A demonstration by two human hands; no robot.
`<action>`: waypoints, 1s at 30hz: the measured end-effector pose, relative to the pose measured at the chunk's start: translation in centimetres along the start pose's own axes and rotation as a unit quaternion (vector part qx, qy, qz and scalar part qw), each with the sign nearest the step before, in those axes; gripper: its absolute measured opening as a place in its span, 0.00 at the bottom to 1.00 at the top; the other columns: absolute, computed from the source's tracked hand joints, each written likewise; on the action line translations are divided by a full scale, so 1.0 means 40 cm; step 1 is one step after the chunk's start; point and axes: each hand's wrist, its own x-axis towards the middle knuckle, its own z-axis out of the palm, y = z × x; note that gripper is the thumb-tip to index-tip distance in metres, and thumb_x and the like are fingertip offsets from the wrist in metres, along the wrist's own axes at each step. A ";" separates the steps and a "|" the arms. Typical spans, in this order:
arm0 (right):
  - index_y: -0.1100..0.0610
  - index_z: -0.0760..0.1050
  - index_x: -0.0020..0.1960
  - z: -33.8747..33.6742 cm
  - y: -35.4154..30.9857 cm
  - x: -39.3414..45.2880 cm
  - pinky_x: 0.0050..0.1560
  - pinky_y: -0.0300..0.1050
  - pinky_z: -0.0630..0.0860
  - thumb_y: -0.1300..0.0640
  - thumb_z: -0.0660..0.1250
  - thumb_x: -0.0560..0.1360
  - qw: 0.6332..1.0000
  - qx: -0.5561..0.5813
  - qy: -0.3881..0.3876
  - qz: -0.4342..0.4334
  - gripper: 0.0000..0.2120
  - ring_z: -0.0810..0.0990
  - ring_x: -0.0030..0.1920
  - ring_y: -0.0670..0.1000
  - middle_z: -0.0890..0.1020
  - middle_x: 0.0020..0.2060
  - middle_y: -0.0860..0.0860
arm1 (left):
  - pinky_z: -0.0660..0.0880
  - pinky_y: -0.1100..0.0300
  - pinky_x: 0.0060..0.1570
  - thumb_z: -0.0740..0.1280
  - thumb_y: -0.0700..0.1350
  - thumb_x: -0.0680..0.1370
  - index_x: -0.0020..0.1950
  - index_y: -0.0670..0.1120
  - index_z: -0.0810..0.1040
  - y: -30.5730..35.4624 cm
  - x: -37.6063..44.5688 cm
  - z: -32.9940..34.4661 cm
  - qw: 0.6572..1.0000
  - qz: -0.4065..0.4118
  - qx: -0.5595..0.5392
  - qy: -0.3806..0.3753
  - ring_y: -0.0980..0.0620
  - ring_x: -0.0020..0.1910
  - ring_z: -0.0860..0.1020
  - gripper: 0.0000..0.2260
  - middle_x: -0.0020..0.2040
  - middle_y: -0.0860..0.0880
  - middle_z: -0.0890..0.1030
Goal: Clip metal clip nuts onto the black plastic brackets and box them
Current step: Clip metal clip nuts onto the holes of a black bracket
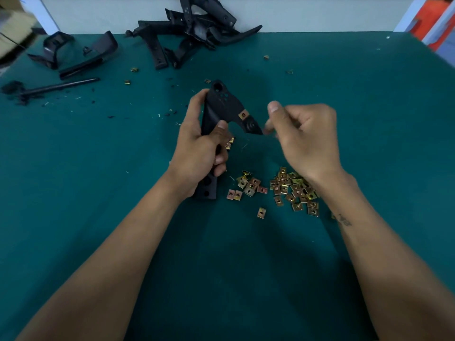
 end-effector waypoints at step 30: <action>0.63 0.82 0.52 -0.022 0.010 0.025 0.43 0.38 0.78 0.72 0.67 0.77 0.848 0.488 -0.034 0.204 0.09 0.81 0.40 0.50 0.84 0.40 0.55 | 0.66 0.59 0.25 0.58 0.39 0.85 0.69 0.58 0.68 0.004 0.004 -0.016 0.995 -0.028 -0.026 -0.091 0.48 0.26 0.63 0.17 0.38 0.47 0.70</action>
